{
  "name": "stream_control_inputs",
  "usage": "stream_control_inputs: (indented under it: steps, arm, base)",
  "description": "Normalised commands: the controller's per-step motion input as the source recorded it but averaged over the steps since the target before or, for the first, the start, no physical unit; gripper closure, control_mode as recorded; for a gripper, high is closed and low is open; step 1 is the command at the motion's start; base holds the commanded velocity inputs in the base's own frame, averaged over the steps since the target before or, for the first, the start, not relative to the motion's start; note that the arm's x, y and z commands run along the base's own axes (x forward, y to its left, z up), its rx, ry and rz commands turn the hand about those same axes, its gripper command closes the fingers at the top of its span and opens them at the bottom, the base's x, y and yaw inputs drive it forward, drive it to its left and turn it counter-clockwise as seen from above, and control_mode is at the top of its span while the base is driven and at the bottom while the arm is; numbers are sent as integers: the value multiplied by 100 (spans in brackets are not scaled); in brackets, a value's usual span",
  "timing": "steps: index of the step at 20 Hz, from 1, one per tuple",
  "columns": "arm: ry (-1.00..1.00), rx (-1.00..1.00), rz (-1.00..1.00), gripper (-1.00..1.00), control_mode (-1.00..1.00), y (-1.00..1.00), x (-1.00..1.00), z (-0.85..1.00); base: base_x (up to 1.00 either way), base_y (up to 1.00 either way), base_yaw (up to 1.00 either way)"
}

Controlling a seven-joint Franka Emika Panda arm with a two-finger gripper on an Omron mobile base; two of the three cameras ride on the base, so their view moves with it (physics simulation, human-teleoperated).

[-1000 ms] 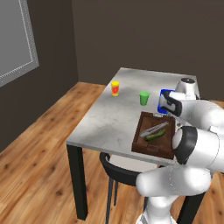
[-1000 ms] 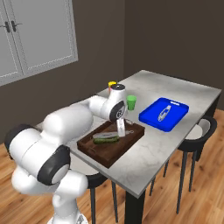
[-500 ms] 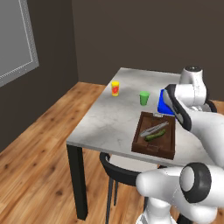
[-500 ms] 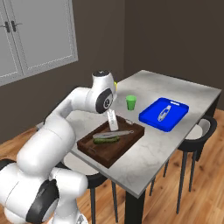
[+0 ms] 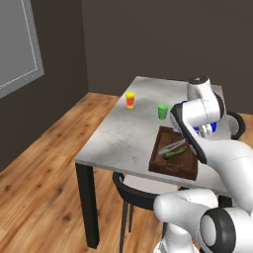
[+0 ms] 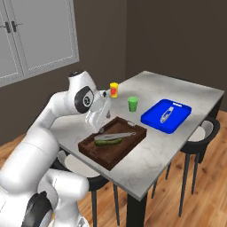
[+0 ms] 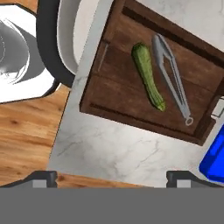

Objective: Gather the cucumber and squash from the fridge and place them on a tray on the dining counter. Then gather the steak and chicken drumstick from the fridge and place them on the other tray.

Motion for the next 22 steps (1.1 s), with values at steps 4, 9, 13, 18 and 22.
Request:
stream_control_inputs:
  steps: [4,9,13,18,22]
  arm:
    - [-4,0,-55,-100,-100,51,-1,21]
    - [0,0,-54,-100,-100,46,0,17]
    - [0,5,-43,-100,-100,10,0,22]
    - [-16,9,-29,-100,-100,10,0,11]
    - [-41,6,-20,-100,-100,22,-7,0]
  base:
    - [0,0,0]
    - [0,0,0]
    - [0,0,0]
    - [0,0,0]
    - [0,0,0]
